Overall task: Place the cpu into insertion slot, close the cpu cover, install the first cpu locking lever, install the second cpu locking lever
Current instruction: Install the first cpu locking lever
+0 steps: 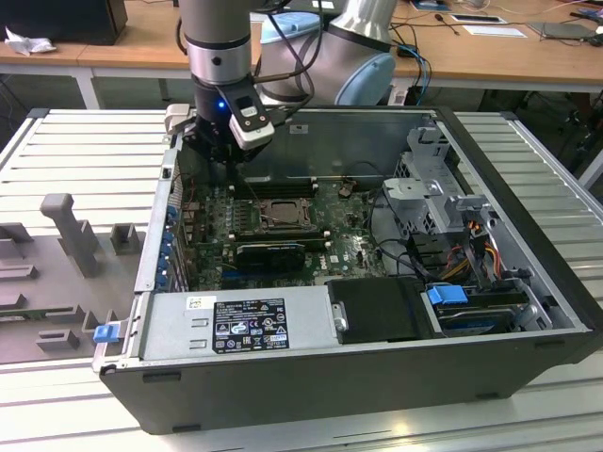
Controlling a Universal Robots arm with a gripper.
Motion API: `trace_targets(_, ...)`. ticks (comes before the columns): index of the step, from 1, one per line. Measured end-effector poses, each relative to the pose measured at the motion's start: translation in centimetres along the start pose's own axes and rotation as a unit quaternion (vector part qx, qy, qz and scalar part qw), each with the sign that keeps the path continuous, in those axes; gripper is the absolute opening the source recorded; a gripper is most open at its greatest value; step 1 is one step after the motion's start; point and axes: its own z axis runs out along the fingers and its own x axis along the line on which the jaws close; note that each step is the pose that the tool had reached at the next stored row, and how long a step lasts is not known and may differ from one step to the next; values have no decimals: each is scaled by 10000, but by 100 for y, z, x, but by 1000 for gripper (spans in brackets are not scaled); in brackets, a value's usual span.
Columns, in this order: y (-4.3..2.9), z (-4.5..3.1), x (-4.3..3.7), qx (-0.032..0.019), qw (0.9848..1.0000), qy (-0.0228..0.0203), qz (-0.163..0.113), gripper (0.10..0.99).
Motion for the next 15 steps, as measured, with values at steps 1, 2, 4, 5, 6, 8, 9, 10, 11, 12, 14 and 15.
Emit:
trace_targets(1,0,0,-5,0,10000,1,0,106)
trace_targets(2,1,1,-12,0,10000,1,0,106)
trace_targets(4,1,1,-30,1,10000,3,0,106)
trace_targets(5,1,1,-36,1,10000,4,0,106)
trace_targets(6,1,1,-39,0,10000,4,1,106)
trace_targets(8,2,2,-54,2,10000,3,2,106)
trace_targets(9,3,3,-65,1,10000,3,2,106)
trace_targets(10,3,3,-81,1,10000,3,2,106)
trace_targets(11,3,3,-92,2,10000,3,2,106)
trace_targets(12,4,4,-112,2,10000,3,2,106)
trace_targets(14,5,4,-150,2,10000,3,2,106)
trace_targets(15,6,5,-167,2,10000,3,2,106)
